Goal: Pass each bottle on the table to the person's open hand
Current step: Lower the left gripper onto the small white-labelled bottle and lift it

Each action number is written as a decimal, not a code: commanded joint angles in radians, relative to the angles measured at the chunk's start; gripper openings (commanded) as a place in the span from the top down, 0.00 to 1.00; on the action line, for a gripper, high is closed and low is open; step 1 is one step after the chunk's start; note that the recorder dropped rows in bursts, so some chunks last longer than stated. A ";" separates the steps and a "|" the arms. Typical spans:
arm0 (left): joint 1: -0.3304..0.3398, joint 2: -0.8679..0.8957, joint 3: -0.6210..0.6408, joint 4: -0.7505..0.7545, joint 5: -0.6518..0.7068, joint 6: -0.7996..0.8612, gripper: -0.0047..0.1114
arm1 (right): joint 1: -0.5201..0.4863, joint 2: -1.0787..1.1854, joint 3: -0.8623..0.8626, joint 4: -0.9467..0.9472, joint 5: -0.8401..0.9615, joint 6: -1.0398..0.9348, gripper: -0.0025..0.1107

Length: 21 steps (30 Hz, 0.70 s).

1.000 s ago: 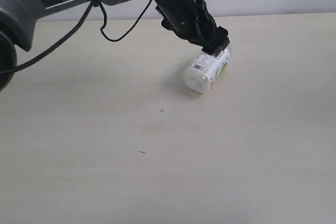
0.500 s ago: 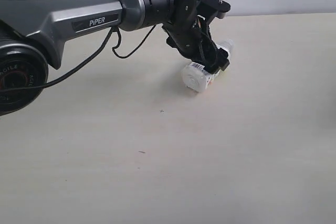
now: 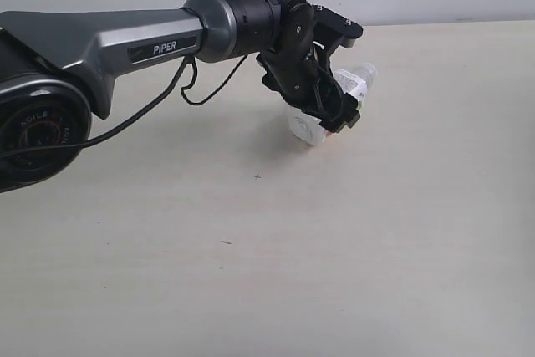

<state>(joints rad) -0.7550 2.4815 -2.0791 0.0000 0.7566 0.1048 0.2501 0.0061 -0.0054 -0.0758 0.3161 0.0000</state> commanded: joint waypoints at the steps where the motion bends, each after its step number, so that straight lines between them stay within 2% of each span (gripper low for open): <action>1: -0.002 -0.003 -0.005 0.000 0.019 -0.005 0.23 | -0.005 -0.006 0.005 -0.001 -0.007 0.000 0.98; 3: -0.002 -0.003 -0.005 0.000 0.032 -0.005 0.26 | -0.005 -0.006 0.005 -0.001 -0.007 0.000 0.98; 6: -0.002 -0.003 -0.005 0.000 0.045 -0.005 0.37 | -0.005 -0.006 0.005 -0.001 -0.007 0.000 0.98; 17: -0.002 -0.005 -0.005 0.000 0.059 -0.009 0.88 | -0.005 -0.006 0.005 -0.001 -0.007 0.000 0.98; 19: -0.002 -0.010 -0.005 0.000 0.059 -0.011 0.95 | -0.005 -0.006 0.005 -0.001 -0.007 0.000 0.98; 21: -0.002 -0.019 -0.005 0.000 0.061 -0.021 0.96 | -0.005 -0.006 0.005 -0.001 -0.007 0.000 0.98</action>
<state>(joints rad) -0.7550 2.4815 -2.0791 0.0000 0.8060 0.1014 0.2501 0.0061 -0.0054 -0.0758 0.3161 0.0000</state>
